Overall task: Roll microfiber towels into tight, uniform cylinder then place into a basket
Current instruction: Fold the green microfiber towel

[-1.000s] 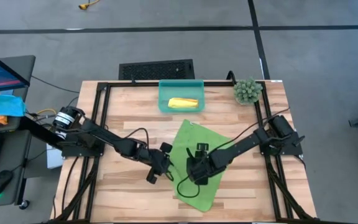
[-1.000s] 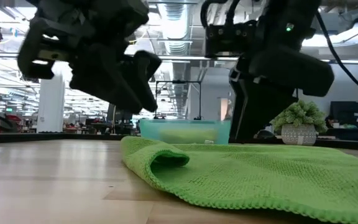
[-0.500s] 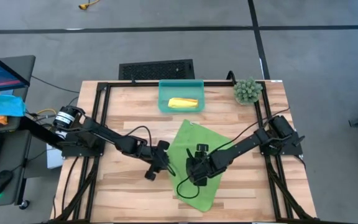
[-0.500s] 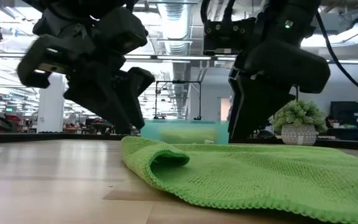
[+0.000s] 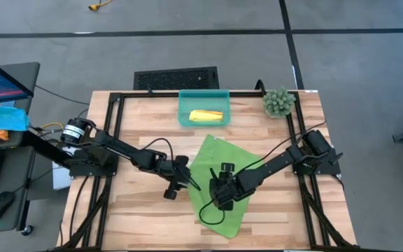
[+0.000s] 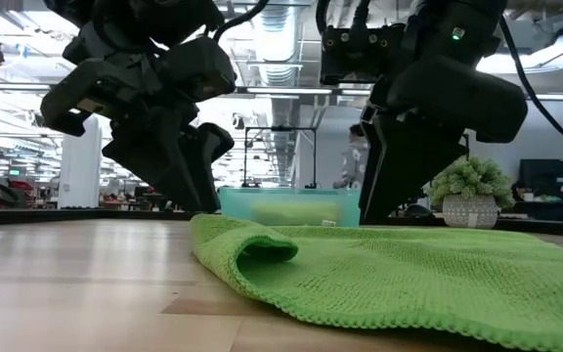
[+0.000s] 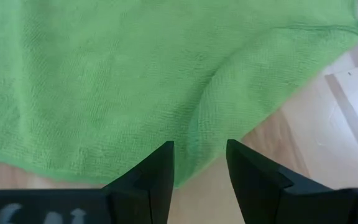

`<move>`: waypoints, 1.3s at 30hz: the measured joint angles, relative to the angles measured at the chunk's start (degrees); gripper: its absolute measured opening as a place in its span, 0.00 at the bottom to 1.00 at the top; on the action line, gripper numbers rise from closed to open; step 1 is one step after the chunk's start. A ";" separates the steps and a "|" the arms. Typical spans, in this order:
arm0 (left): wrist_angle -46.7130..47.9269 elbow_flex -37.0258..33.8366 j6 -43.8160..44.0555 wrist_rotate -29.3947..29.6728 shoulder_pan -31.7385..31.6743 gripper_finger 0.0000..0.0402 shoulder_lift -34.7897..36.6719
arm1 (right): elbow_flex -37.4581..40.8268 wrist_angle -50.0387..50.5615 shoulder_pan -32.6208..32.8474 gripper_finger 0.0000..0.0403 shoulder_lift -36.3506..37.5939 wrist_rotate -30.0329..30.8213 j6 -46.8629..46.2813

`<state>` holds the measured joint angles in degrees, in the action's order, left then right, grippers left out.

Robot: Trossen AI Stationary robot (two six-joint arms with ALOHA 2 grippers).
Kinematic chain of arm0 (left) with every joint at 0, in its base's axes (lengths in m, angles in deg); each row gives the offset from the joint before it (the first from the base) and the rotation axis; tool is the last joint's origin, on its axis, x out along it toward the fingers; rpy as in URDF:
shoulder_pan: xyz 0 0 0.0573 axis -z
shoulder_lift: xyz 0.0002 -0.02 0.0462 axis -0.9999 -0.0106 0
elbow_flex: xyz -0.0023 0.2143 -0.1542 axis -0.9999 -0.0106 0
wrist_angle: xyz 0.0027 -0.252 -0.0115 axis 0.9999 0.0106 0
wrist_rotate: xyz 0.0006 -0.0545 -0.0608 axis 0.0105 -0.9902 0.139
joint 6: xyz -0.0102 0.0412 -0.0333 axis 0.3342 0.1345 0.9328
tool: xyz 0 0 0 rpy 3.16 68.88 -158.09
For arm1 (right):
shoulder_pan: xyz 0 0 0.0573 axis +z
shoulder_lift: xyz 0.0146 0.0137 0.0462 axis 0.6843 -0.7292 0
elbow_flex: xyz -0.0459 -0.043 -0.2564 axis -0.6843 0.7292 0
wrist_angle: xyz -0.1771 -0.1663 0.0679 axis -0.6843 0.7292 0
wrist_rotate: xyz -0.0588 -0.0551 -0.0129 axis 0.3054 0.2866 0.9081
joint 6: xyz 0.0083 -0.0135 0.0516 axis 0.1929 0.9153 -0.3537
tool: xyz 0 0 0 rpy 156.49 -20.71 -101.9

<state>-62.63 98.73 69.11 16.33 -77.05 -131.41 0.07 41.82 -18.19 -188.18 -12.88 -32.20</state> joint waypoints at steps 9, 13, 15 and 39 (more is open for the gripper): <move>-0.21 0.11 3.75 -0.42 -0.01 0.35 -1.06 | -0.02 0.02 0.00 0.55 0.00 0.04 0.02; -1.03 0.51 1.76 -0.60 -0.11 0.35 -3.52 | -0.04 0.11 -0.07 0.55 0.02 0.04 0.03; -0.93 0.53 1.38 -1.43 -0.07 0.35 -4.34 | -0.04 0.15 -0.39 0.55 0.02 0.04 0.26; -0.36 2.27 -0.36 -16.52 10.58 0.35 -4.96 | -0.04 2.32 -2.38 0.55 0.04 0.06 -0.63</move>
<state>-62.99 101.00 68.75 -0.19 -66.47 -136.37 0.02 44.14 -20.57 -188.14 -12.82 -32.84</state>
